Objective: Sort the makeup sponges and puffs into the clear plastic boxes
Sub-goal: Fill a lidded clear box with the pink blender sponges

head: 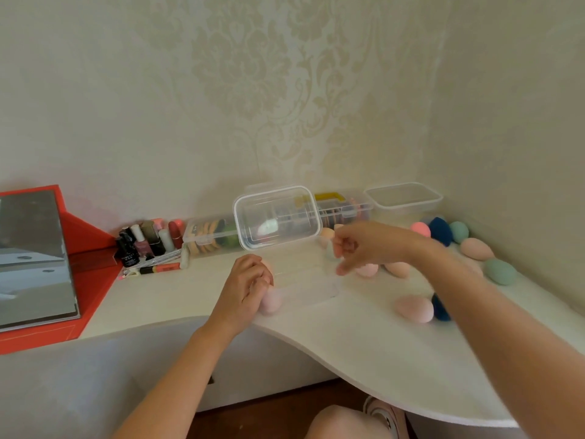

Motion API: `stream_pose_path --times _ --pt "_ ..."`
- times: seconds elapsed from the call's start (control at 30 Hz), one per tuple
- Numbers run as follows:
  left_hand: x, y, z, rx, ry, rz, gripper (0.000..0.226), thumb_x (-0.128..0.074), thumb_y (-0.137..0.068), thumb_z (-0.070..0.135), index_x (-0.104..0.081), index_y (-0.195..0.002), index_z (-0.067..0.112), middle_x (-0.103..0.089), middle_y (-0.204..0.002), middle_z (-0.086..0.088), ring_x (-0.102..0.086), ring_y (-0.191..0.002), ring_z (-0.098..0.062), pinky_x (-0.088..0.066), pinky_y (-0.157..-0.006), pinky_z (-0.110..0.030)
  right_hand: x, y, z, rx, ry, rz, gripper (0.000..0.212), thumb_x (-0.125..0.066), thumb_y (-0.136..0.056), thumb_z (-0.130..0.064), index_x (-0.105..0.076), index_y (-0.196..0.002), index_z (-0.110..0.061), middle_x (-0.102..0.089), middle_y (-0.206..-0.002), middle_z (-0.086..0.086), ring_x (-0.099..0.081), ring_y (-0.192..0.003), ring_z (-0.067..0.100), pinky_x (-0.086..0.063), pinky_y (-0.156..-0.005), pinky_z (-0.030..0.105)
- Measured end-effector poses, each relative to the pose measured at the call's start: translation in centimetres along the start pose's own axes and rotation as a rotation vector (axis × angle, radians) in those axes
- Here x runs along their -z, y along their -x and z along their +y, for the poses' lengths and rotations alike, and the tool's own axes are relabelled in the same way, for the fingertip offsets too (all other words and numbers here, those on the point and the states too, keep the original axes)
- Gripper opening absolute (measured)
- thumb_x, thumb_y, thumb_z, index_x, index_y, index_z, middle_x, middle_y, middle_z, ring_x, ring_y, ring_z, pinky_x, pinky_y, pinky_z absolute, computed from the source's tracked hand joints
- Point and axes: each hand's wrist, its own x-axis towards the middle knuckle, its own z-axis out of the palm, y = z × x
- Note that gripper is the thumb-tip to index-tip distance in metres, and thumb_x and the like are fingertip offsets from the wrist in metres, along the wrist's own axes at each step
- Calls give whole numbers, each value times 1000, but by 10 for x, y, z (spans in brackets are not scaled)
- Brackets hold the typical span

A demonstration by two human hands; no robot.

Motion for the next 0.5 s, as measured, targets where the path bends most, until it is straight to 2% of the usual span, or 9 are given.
stream_pose_path --times 0.07,0.17,0.23,0.3,0.37,0.43,0.5 --pt "0 0 0 3 -7 -7 23 -36 -78 37 -54 -65 29 -56 -90 2 -42 -104 8 -26 -86 -1 9 27 16 -106 198 -41 27 -79 -74 -27 -57 -90 -27 -50 -79 -13 -49 -72 8 -38 -62 19" --pt "-1 -1 0 18 -8 -9 26 -36 -76 38 -57 -65 27 -55 -92 4 -42 -102 7 -26 -85 0 12 62 29 -304 329 -257 62 -79 -70 -30 -47 -121 -47 -45 -112 -26 -49 -110 11 -43 -93 26" --pt "-2 -2 0 22 -13 -3 26 -36 -75 38 -57 -65 27 -54 -92 6 -43 -101 5 -27 -84 -1 6 75 33 -337 403 -348 75 -77 -73 -26 -39 -131 -53 -37 -124 -27 -42 -123 13 -40 -102 30" --pt "-3 -2 1 16 -26 -1 26 -36 -75 39 -57 -64 27 -53 -92 7 -43 -100 4 -27 -84 -1 -4 76 38 -325 404 -339 69 -75 -77 -21 -42 -132 -47 -42 -128 -20 -46 -120 14 -42 -100 28" --pt "-3 -1 3 13 -36 -8 27 -35 -75 39 -57 -66 27 -52 -92 9 -42 -100 4 -26 -84 -1 -11 74 42 -311 379 -280 58 -74 -78 -21 -48 -126 -42 -50 -121 -13 -52 -109 15 -45 -94 27" --pt "-2 0 5 14 -42 -16 28 -34 -75 39 -57 -66 27 -52 -92 11 -42 -100 5 -26 -84 0 -12 72 43 -310 360 -195 57 -72 -80 -21 -47 -128 -38 -52 -113 -10 -52 -101 14 -43 -85 24" --pt "-2 0 7 26 -46 -22 28 -34 -75 40 -57 -67 27 -51 -92 11 -42 -101 5 -25 -84 0 -9 66 39 -286 348 -62 59 -71 -81 -22 -45 -132 -33 -51 -115 -7 -49 -101 15 -39 -81 22"
